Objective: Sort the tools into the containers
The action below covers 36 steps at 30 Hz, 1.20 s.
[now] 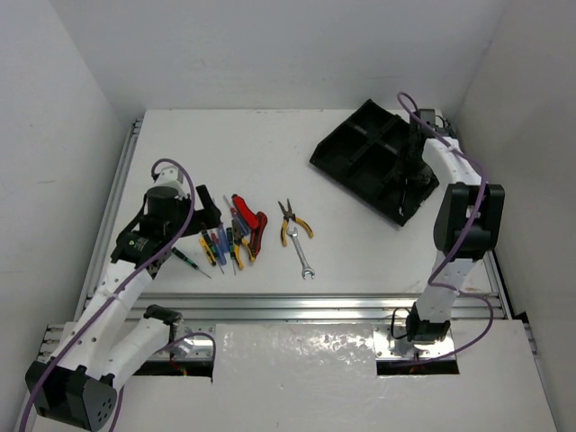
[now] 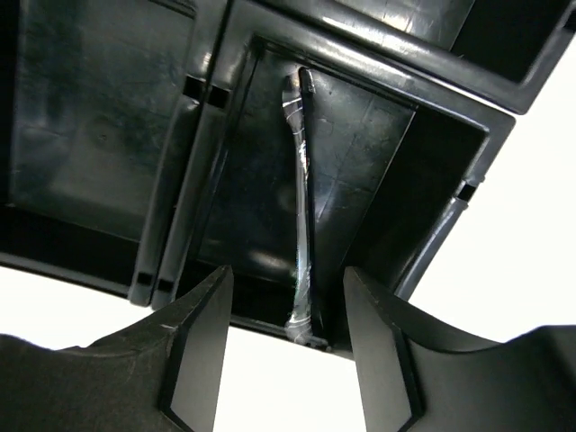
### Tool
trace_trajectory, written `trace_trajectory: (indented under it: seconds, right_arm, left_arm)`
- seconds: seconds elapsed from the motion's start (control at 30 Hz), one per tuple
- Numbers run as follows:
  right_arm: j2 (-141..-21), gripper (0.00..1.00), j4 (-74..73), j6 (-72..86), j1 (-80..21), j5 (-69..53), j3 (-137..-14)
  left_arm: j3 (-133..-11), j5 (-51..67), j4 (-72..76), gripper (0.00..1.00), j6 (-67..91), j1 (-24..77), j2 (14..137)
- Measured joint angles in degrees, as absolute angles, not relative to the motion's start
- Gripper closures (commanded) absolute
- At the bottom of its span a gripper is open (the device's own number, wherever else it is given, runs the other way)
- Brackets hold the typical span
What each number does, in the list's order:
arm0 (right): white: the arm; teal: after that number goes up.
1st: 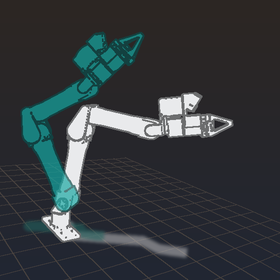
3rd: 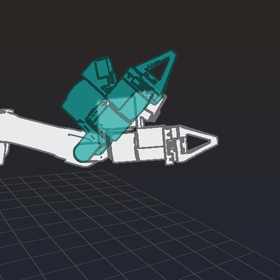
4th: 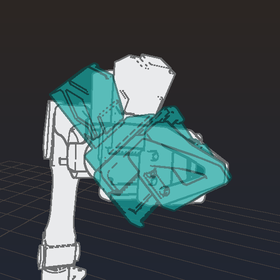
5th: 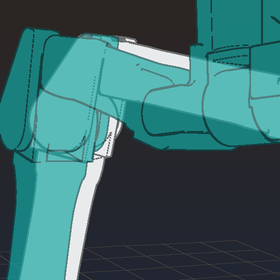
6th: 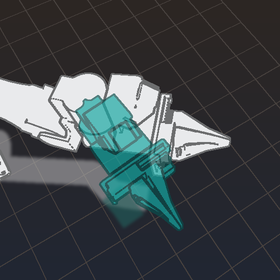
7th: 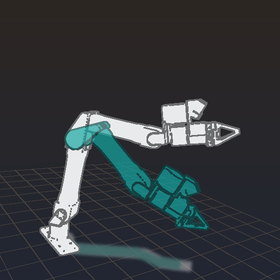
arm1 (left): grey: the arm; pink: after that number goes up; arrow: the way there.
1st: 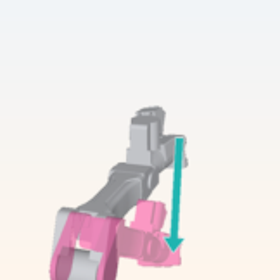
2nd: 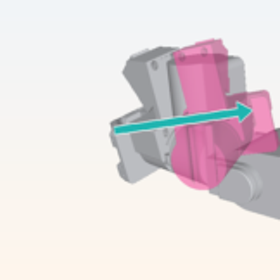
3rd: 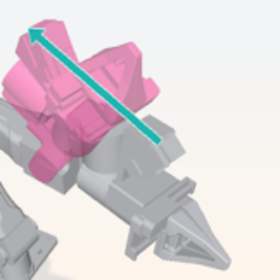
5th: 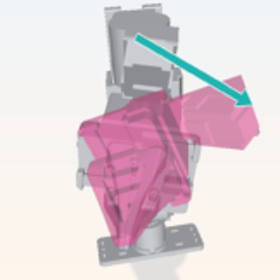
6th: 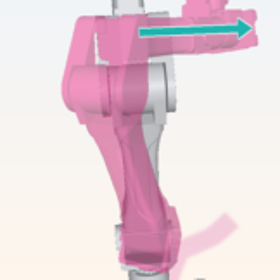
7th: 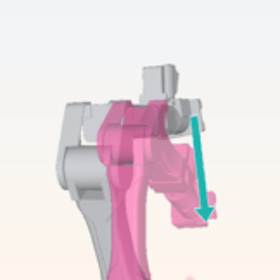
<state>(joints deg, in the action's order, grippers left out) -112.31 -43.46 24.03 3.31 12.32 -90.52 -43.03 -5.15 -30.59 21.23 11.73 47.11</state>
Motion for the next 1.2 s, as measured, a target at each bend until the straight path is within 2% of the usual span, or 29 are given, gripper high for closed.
trace_trajectory:
  seconds: [0.17, 0.23, 0.4, 0.5, 0.6, 0.8, 1.17, 1.2]
  right_arm:
    - [-108.25, 0.45, -44.4, 23.9, 0.89, 13.02, -91.0]
    - [-104.07, 0.45, -43.83, 23.66, -3.88, 13.37, -89.27]
    - [-93.86, 0.52, -36.73, 24.77, -26.41, 13.26, -76.75]
    - [-95.13, 0.53, -35.59, 26.65, -37.69, 12.86, -72.55]
    - [-100.12, 0.53, -35.42, 28.4, -43.13, 13.56, -72.1]
    - [-110.5, 0.54, -35.66, 30.79, -47.05, 14.94, -74.13]
    - [-114.89, 0.56, -35.57, 32.64, -47.57, 14.06, -75.85]
    - [-114.96, 0.6, -35.55, 32.77, -47.57, 13.89, -75.9]
  left_arm:
    - [-43.03, -5.04, -30.57, 0.0, 21.23, 11.73, 47.27]
    - [-43.03, -5.43, -30.59, 0.0, 21.28, 11.73, 47.22]
    - [-43.03, -10.15, -31.07, 0.0, 22.5, 11.73, 45.6]
    - [-43.03, -12.8, -31.42, 0.0, 23.27, 11.73, 43.92]
    - [-43.03, -14.28, -31.59, 0.0, 23.92, 11.73, 42.44]
    - [-43.03, -15.57, -31.79, 0.0, 24.49, 11.73, 41.91]
    - [-43.03, -15.62, -32.18, 0.0, 24.49, 11.73, 41.01]
    - [-43.03, -15.62, -32.18, 0.0, 24.49, 11.73, 40.97]
